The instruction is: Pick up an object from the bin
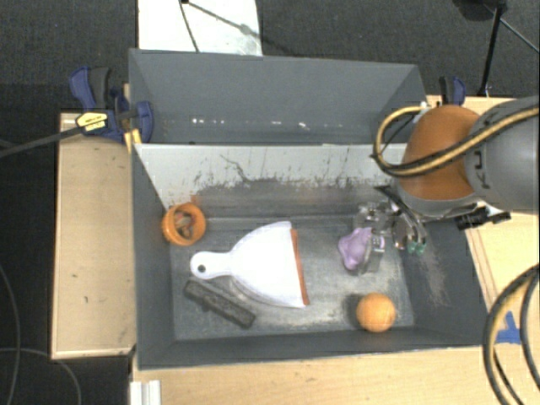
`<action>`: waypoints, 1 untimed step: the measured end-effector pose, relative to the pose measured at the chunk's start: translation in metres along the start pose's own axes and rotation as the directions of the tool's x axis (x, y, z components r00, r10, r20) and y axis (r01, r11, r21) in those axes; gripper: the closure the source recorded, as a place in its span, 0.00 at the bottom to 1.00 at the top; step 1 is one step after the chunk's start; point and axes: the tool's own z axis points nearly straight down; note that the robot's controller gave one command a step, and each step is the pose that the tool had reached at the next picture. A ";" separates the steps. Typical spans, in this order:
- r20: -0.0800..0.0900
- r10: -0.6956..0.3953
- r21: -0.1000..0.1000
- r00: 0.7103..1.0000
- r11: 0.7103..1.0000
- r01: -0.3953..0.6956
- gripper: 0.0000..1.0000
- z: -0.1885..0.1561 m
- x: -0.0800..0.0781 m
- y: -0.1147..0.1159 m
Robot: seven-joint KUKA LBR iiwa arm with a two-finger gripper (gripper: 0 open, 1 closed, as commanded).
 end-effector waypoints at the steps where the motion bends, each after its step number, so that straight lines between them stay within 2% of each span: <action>1: 0.000 0.000 0.000 1.000 1.000 0.000 1.00 -0.004 0.001 0.000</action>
Offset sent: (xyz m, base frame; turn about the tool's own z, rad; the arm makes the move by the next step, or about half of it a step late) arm -0.0001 0.0001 0.0130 0.0000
